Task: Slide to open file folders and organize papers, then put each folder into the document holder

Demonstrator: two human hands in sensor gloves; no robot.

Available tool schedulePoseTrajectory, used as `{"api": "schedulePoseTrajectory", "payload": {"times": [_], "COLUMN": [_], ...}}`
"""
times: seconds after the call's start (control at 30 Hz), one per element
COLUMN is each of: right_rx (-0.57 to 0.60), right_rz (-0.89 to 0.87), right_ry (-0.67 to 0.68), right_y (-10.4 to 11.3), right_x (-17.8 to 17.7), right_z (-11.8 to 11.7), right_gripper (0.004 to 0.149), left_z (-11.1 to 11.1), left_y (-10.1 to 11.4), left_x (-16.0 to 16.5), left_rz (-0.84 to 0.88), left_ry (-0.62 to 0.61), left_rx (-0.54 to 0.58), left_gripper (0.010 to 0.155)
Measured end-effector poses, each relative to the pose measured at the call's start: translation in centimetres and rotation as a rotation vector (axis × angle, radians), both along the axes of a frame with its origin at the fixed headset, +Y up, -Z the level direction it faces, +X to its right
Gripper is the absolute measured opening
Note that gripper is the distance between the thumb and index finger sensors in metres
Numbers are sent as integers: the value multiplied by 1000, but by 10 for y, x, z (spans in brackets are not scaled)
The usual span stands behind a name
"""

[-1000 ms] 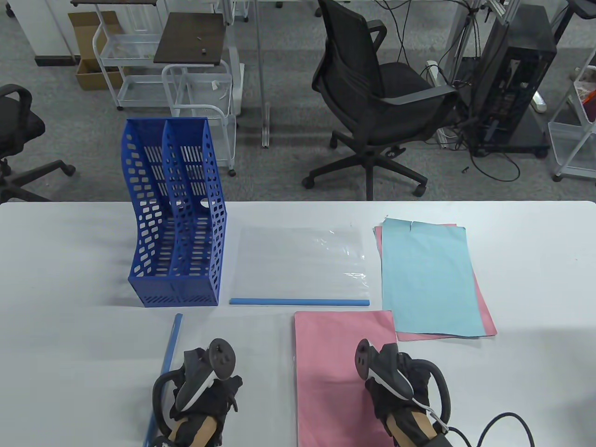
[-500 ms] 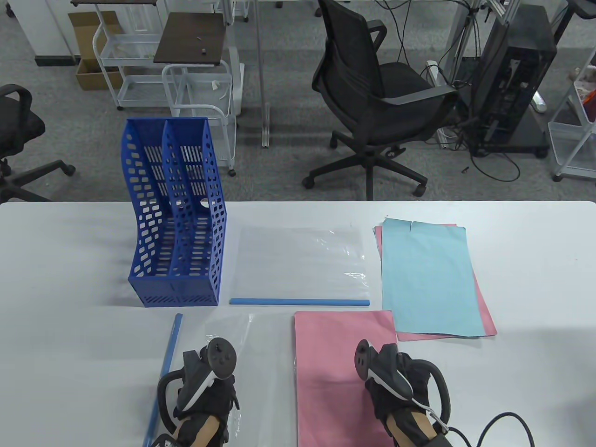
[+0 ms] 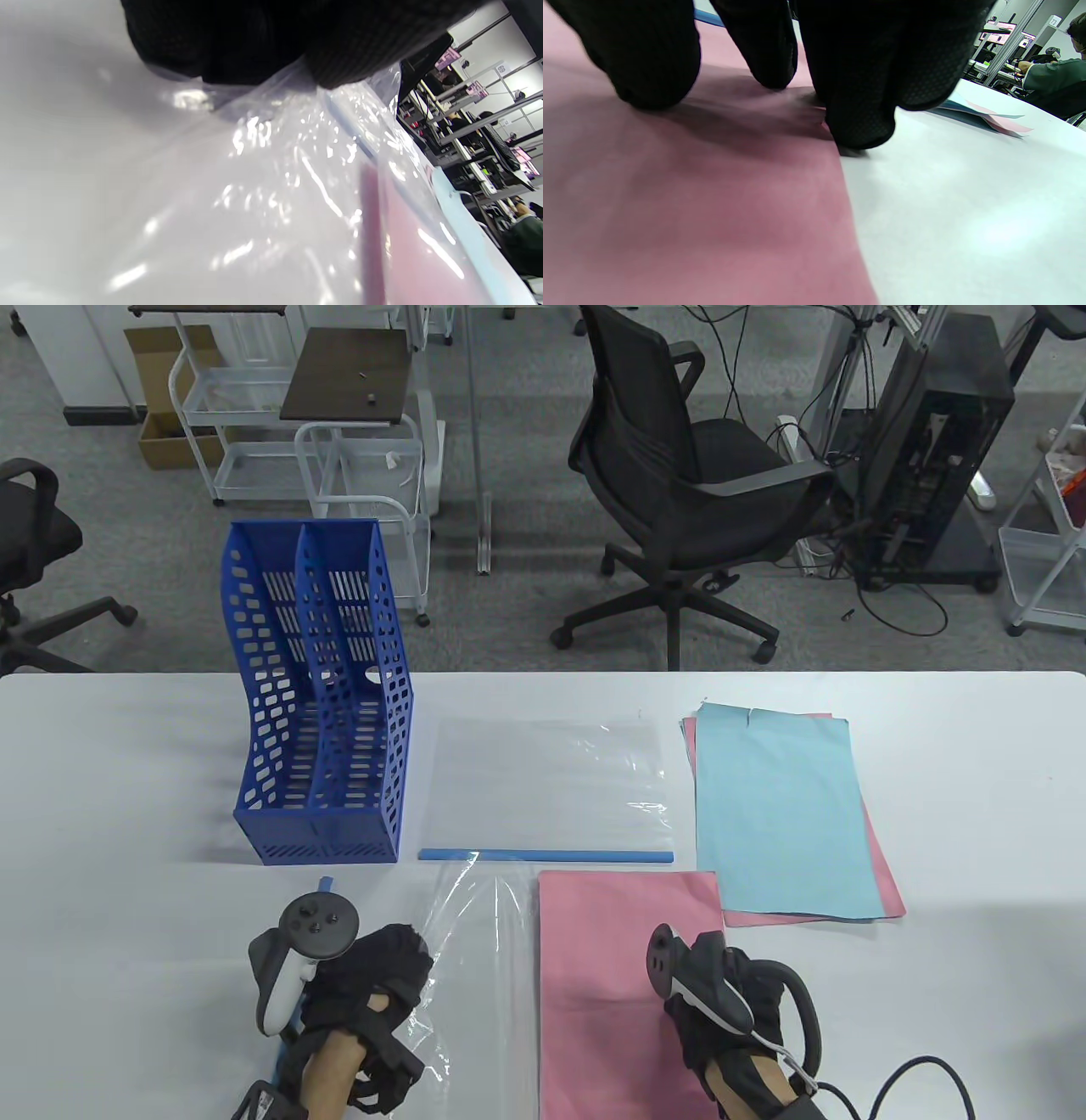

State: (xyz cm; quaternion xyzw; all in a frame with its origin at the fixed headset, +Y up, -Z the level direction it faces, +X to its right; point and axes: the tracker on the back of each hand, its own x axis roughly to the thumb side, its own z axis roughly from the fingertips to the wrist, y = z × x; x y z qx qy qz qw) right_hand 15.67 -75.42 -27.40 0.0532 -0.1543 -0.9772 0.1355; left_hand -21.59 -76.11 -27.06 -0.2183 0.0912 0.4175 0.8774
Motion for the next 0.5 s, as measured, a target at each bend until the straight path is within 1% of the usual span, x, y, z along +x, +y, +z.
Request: {"api": "schedulePoseTrajectory", "payload": {"times": [0.1,0.17,0.23,0.3,0.37,0.5], "right_rx": [0,0,1,1,1,5], "right_rz": [0,0,1,2,1,4], "right_ry": [0,0,1,2,3,5], "right_y": [0,0,0,0,0,0], "right_x": [0,0,0,0,0,0], "right_z": [0,0,0,0,0,0], "right_gripper": [74,74,74,74,74,74], "left_z": [1,1,2,3,3,2], "left_y": [-1,-2,-4,-5,-6,-11], "left_x": [4,7,12,18,28,53], "left_rz": [97,211,361,443,512,617], "left_ry": [-32,-42,-45,-54,-57,-131], "left_rx": [-33,-57,-72,-80,-85,-102], "left_gripper": [43,45,51,57,64,80]}}
